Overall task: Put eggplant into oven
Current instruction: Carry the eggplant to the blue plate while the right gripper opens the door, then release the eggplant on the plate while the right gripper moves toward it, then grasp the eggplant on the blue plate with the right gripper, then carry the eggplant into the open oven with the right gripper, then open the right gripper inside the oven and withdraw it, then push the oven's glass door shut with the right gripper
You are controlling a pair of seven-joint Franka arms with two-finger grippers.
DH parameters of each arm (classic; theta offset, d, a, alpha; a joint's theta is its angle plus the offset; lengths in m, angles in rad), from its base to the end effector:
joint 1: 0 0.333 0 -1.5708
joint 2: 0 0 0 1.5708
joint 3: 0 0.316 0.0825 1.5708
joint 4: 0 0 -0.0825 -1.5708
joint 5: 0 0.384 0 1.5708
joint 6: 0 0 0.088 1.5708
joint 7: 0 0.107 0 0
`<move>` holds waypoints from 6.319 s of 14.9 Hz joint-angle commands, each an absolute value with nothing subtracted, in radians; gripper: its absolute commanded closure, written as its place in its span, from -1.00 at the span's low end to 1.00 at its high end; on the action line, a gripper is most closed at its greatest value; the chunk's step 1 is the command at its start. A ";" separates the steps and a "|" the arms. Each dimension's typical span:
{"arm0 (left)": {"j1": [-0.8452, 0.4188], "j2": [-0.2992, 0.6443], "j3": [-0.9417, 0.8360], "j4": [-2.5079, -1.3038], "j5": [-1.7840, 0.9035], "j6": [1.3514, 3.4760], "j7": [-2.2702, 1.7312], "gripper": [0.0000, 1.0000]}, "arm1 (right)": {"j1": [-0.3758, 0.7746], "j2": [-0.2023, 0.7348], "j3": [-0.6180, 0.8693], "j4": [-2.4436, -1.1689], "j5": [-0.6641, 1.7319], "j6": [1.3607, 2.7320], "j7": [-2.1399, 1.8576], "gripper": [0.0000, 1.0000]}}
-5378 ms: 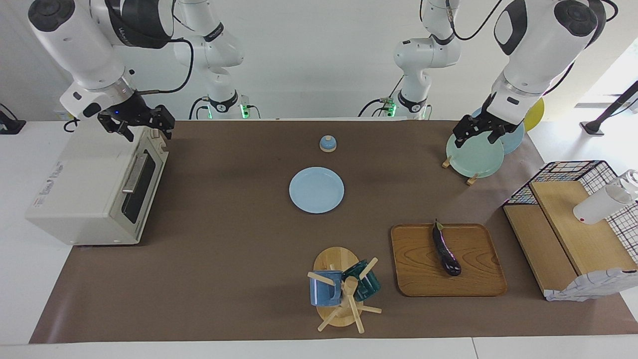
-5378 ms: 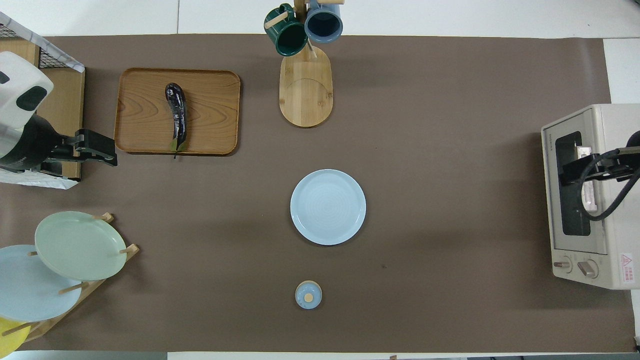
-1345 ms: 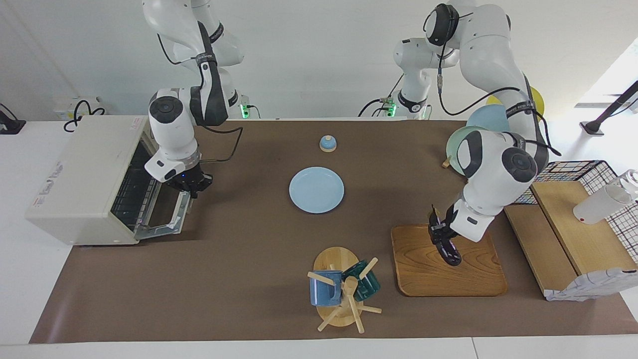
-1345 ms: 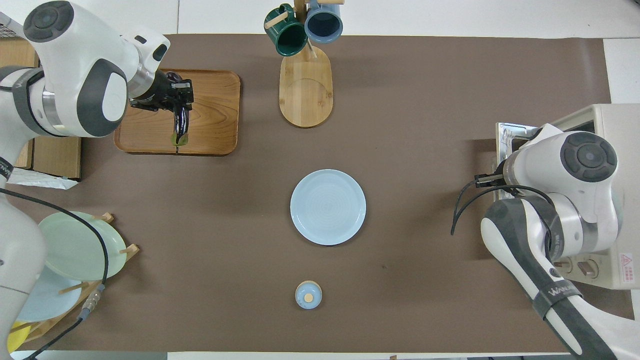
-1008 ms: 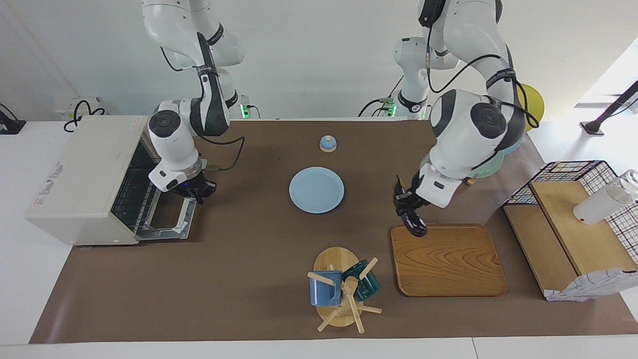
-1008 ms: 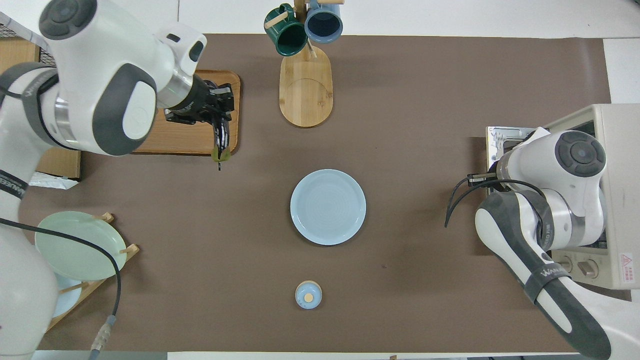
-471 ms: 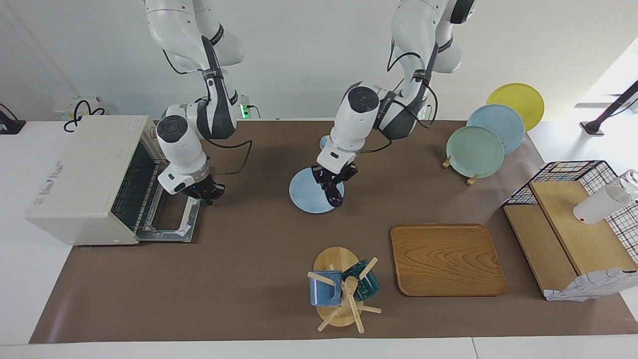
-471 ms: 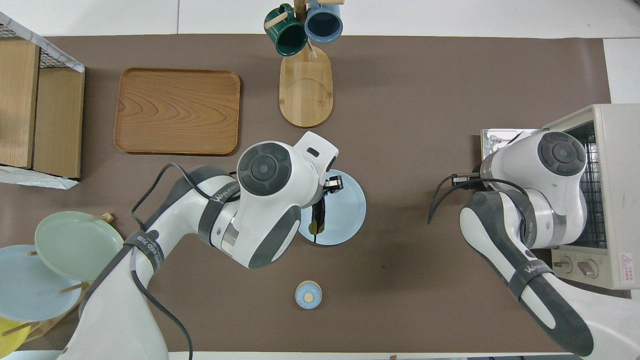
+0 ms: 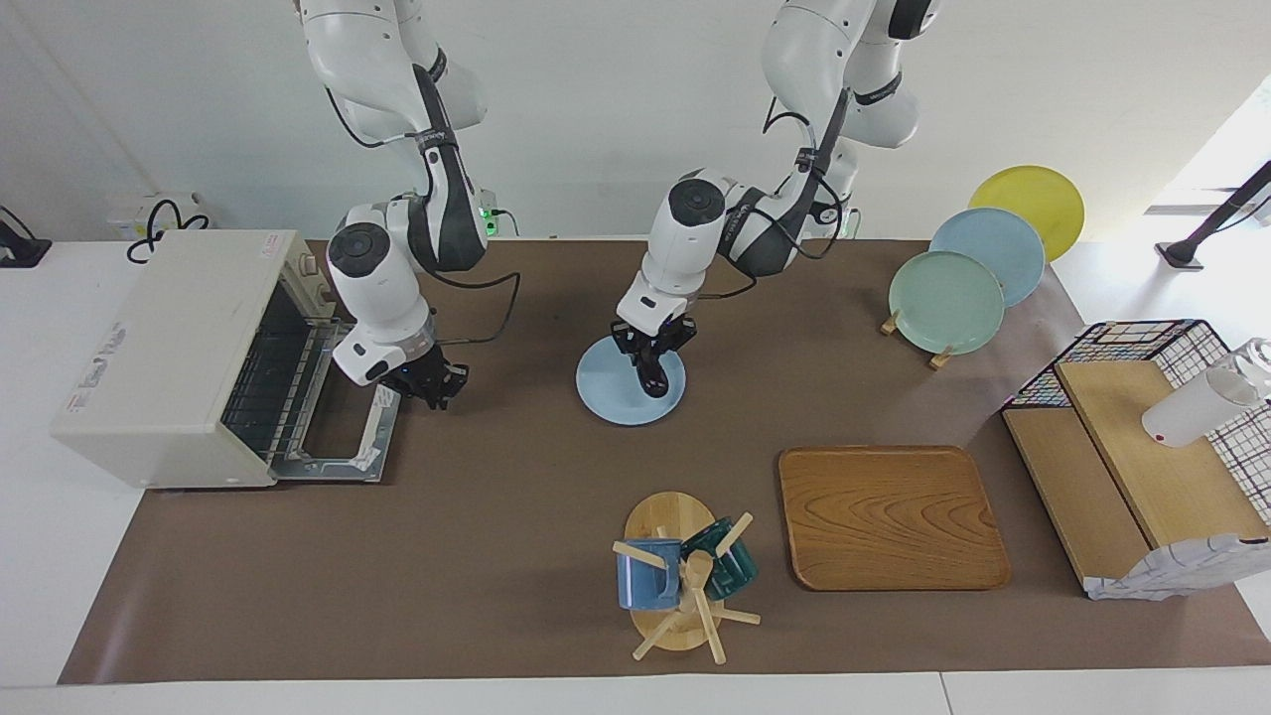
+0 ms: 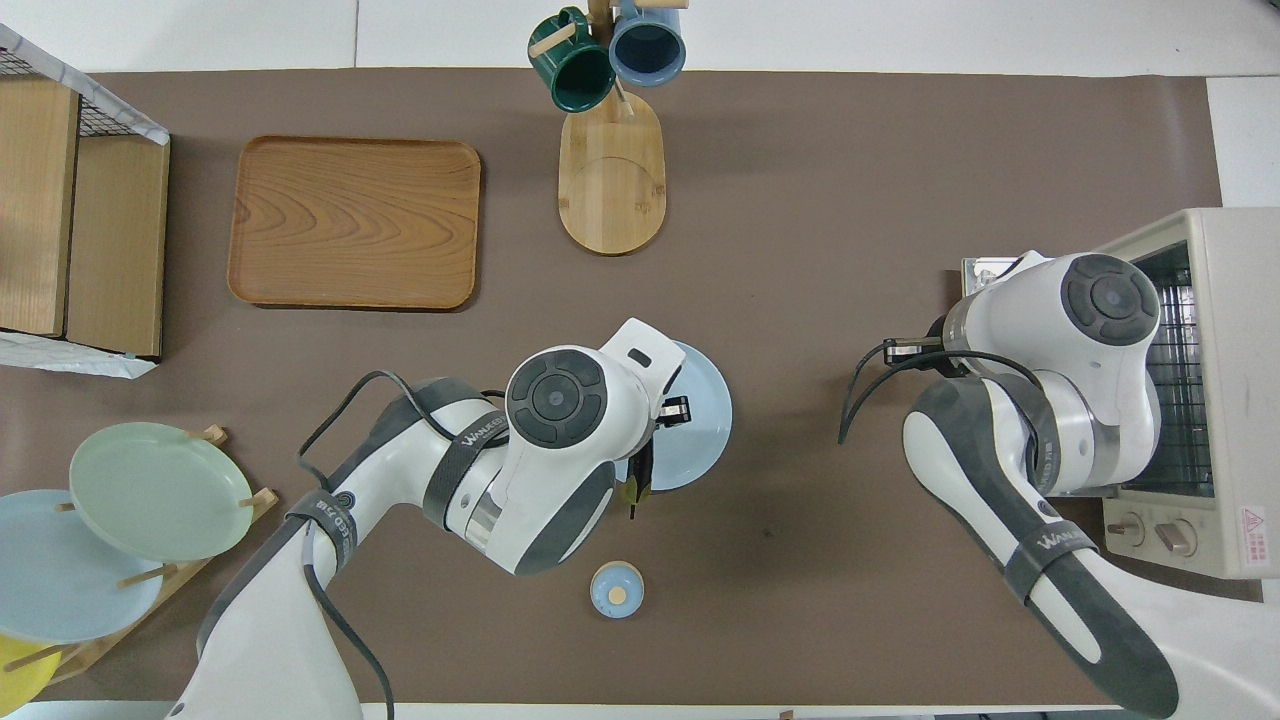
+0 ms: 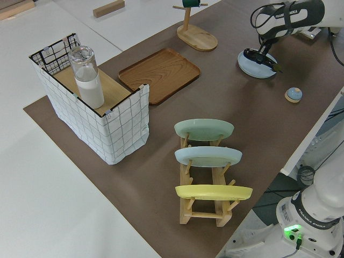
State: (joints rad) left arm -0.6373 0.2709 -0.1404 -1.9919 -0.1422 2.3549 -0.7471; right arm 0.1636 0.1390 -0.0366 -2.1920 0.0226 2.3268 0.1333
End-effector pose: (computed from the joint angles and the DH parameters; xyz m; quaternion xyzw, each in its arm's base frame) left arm 0.4355 -0.4270 0.3372 0.9957 0.0359 -0.0155 0.0835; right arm 0.5437 0.0700 0.3224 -0.9999 0.0107 0.0028 0.0054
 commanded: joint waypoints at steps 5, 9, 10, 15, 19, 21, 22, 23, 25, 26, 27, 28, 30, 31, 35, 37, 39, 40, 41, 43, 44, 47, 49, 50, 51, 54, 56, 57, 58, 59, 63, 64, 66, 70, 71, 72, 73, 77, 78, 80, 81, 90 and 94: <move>-0.661 0.296 -0.120 -2.002 -0.158 2.425 -0.741 0.56 | 0.199 0.135 -0.026 -2.129 0.046 2.260 0.091 -0.97; -0.626 0.259 -0.110 -1.965 -0.155 2.355 -0.732 -1.00 | 0.207 0.138 -0.015 -2.112 0.049 2.250 0.095 -1.00; -0.592 0.247 -0.110 -1.932 -0.150 2.294 -0.729 -1.00 | 0.213 0.141 -0.006 -2.091 0.049 2.232 0.100 -1.00; -0.363 0.235 -0.110 -1.703 -0.146 1.981 -0.551 -1.00 | 0.368 0.196 0.011 -1.901 0.072 2.108 0.289 -1.00; -0.201 0.227 -0.110 -1.648 -0.040 1.870 -0.340 -1.00 | 0.604 0.429 0.008 -1.563 0.019 1.991 0.611 -1.00; -0.135 0.212 -0.110 -1.647 -0.038 1.847 -0.264 -1.00 | 0.701 0.546 0.012 -1.444 -0.092 1.991 0.739 -1.00; -0.115 0.195 -0.110 -1.647 -0.040 1.821 -0.226 -1.00 | 0.725 0.563 0.012 -1.445 -0.104 2.015 0.767 -1.00; -0.097 0.180 -0.110 -1.646 -0.038 1.790 -0.198 -1.00 | 0.745 0.569 0.012 -1.450 -0.104 2.037 0.770 -1.00; -0.078 0.138 -0.109 -1.646 -0.037 1.734 -0.184 -1.00 | 0.771 0.577 0.012 -1.486 -0.106 2.066 0.775 -0.96; -0.077 0.117 -0.109 -1.646 -0.035 1.708 -0.183 -1.00 | 0.776 0.577 0.012 -1.517 -0.106 2.100 0.773 -0.72; -0.077 0.094 -0.109 -1.647 -0.035 1.680 -0.184 -1.00 | 0.775 0.577 0.012 -1.544 -0.106 2.123 0.773 -0.48; -0.077 0.069 -0.109 -1.654 -0.034 1.652 -0.183 -1.00 | 0.775 0.574 0.012 -1.560 -0.107 2.125 0.773 -0.26; -0.078 0.029 -0.109 -1.670 -0.034 1.619 -0.180 -1.00 | 0.775 0.568 0.012 -1.575 -0.107 2.117 0.773 0.17; -0.078 0.011 -0.110 -1.693 -0.034 1.609 -0.178 -1.00 | 0.775 0.563 0.012 -1.592 -0.107 2.120 0.773 0.24; -0.084 -0.051 -0.109 -1.799 -0.034 1.661 -0.170 -1.00 | 0.773 0.554 0.012 -1.618 -0.113 2.126 0.770 0.69; -0.075 -0.045 -0.107 -1.789 -0.034 1.672 -0.073 -1.00 | 0.775 0.551 0.011 -1.615 -0.130 2.097 0.762 1.00; -0.071 -0.020 -0.091 -1.723 -0.034 1.651 -0.028 -1.00 | 0.762 0.551 0.012 -1.560 -0.190 2.001 0.749 1.00; -0.069 -0.015 -0.089 -1.700 -0.032 1.623 -0.029 -1.00 | 0.756 0.554 0.012 -1.507 -0.204 1.926 0.735 1.00; -0.066 -0.015 -0.090 -1.671 -0.032 1.591 -0.029 -1.00 | 0.740 0.554 0.011 -1.464 -0.207 1.864 0.686 1.00; -0.046 -0.009 -0.091 -1.619 -0.026 1.533 -0.029 -1.00 | 0.689 0.522 0.003 -1.443 -0.216 1.775 0.571 1.00; -0.046 -0.011 -0.091 -1.612 -0.003 1.522 -0.028 -1.00 | 0.664 0.494 0.003 -1.453 -0.241 1.743 0.522 1.00; -0.037 -0.031 -0.094 -1.640 0.014 1.500 -0.026 -1.00 | 0.514 0.370 0.003 -1.569 -0.256 1.709 0.346 1.00; -0.034 -0.037 -0.098 -1.649 0.014 1.515 -0.029 -1.00 | 0.402 0.284 0.005 -1.673 -0.256 1.716 0.255 1.00; -0.034 -0.037 -0.098 -1.657 0.012 1.526 -0.031 -1.00 | 0.361 0.249 0.003 -1.730 -0.256 1.720 0.212 1.00; -0.034 -0.037 -0.100 -1.667 0.011 1.549 -0.031 -1.00 | 0.315 0.220 0.002 -1.777 -0.256 1.732 0.166 1.00; -0.025 -0.038 -0.103 -1.675 0.005 1.578 -0.031 -1.00 | 0.195 0.161 0.002 -1.841 -0.256 1.761 0.014 1.00; -0.014 -0.037 -0.113 -1.674 0.005 1.575 -0.028 -1.00 | 0.112 0.108 0.003 -1.915 -0.258 1.791 -0.059 1.00; 0.010 -0.037 -0.141 -1.675 0.005 1.575 -0.026 -1.00 | 0.069 0.080 0.003 -1.963 -0.258 1.833 -0.124 1.00; 0.017 -0.037 -0.155 -1.675 0.005 1.575 -0.028 -1.00 | 0.019 0.057 0.003 -2.008 -0.256 1.873 -0.180 1.00; 0.011 -0.037 -0.153 -1.675 0.005 1.575 -0.028 -1.00 | -0.021 0.042 0.003 -2.049 -0.256 1.914 -0.225 1.00; 0.006 -0.037 -0.150 -1.677 0.002 1.569 -0.031 -1.00 | -0.057 0.003 0.003 -2.186 -0.253 2.066 -0.235 1.00; 0.006 -0.037 -0.150 -1.677 0.002 1.569 -0.031 -1.00 | -0.055 0.002 0.003 -2.189 -0.253 2.071 -0.221 1.00; 0.006 -0.037 -0.149 -1.677 -0.008 1.568 -0.034 -1.00 | -0.055 0.002 0.005 -2.189 -0.241 2.074 -0.203 0.71; 0.011 -0.037 -0.143 -1.675 -0.034 1.571 -0.044 -1.00 | -0.022 0.028 0.012 -2.108 -0.216 2.019 -0.203 0.00; 0.011 -0.037 -0.141 -1.675 -0.034 1.571 -0.044 -1.00 | 0.000 0.043 0.012 -2.068 -0.184 1.990 -0.201 0.01; 0.014 -0.037 -0.141 -1.675 -0.034 1.571 -0.044 -1.00 | 0.020 0.048 0.011 -2.057 -0.167 1.999 -0.195 0.31; 0.015 -0.037 -0.141 -1.674 -0.034 1.571 -0.044 -1.00 | 0.043 0.048 0.011 -2.065 -0.166 2.023 -0.171 0.68; 0.021 -0.037 -0.141 -1.671 -0.034 1.566 -0.041 -1.00 | 0.084 0.115 0.011 -2.167 -0.167 2.253 -0.057 1.00; 0.021 -0.037 -0.141 -1.672 -0.034 1.569 -0.041 -1.00 | 0.084 0.150 0.011 -2.168 -0.167 2.279 -0.054 1.00; 0.018 -0.037 -0.141 -1.674 -0.032 1.571 -0.038 -1.00 | 0.083 0.187 0.009 -2.167 -0.167 2.316 -0.041 1.00; 0.021 -0.037 -0.141 -1.672 -0.034 1.572 -0.038 -1.00 | 0.075 0.196 0.009 -2.168 -0.175 2.318 -0.041 1.00; 0.023 -0.037 -0.140 -1.672 -0.032 1.572 -0.040 -1.00 | 0.086 0.207 0.011 -2.082 -0.389 2.136 -0.048 1.00; 0.023 -0.037 -0.140 -1.672 -0.032 1.572 -0.038 -1.00 | 0.066 0.164 0.011 -1.939 -0.387 1.923 -0.210 1.00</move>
State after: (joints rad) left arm 0.0085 -0.0183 -0.1341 -1.6528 -0.0205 1.5556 -0.0430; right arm 0.1062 0.1995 0.0267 -2.0184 -0.3497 2.0170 -0.0994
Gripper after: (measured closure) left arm 0.000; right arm 0.991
